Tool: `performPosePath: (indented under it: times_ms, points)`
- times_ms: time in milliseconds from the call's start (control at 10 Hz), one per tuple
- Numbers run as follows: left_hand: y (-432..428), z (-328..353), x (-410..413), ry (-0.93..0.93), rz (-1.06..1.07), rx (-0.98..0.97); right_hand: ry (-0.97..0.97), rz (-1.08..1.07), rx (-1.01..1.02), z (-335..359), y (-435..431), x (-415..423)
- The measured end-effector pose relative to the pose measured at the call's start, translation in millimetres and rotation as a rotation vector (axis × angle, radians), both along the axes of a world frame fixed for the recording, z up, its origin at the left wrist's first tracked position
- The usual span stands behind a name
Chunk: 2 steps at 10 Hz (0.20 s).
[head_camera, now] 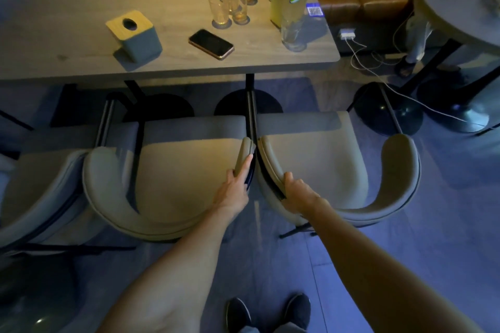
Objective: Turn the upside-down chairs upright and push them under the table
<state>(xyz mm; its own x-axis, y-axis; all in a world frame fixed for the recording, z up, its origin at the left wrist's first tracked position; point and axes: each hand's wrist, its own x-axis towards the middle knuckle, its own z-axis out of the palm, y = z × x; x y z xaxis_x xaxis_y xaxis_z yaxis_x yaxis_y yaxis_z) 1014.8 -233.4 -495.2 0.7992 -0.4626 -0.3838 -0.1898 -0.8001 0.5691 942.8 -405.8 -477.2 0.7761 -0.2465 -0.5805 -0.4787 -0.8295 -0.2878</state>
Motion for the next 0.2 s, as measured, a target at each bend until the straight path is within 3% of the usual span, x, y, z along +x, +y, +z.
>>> performPosePath:
  times_ms: [100, 200]
  points:
    - [6.7, 16.8, 3.6, 0.209, -0.051, 0.069, 0.015, 0.006, 0.037, 30.9, 7.3, -4.5]
    - [9.2, 44.3, 3.0, 0.168, 0.008, -0.068, -0.118, 0.059, 0.049, 77.9, 11.3, -4.0]
